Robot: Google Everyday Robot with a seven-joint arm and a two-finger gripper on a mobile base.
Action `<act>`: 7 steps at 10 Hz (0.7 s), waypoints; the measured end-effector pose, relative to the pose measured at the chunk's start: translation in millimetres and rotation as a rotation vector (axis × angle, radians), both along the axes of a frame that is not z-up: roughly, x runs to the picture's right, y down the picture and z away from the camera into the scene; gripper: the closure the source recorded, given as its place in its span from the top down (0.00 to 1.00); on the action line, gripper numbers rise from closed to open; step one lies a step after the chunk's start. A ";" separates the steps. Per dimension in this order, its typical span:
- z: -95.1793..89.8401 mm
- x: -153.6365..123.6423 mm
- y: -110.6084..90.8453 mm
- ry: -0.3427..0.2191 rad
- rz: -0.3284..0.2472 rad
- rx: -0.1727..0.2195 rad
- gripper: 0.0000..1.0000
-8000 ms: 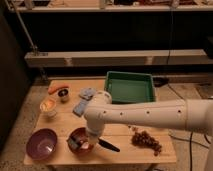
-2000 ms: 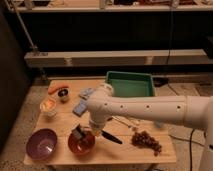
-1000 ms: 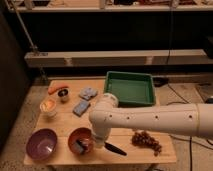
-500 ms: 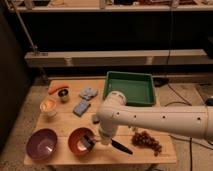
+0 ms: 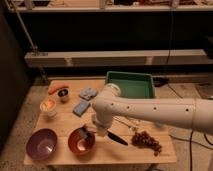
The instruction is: Wipe red bowl with brush
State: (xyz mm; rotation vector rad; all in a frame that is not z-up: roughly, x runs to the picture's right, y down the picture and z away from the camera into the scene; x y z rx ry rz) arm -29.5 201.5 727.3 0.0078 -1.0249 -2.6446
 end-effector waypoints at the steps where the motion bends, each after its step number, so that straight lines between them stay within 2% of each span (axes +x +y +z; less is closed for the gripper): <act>1: 0.0 -9.7 0.2 -0.011 -0.008 -0.001 0.00; 5: -14.8 -42.4 15.1 -0.082 -0.067 -0.002 0.00; 7: -29.1 -43.0 29.3 -0.103 -0.088 -0.007 0.00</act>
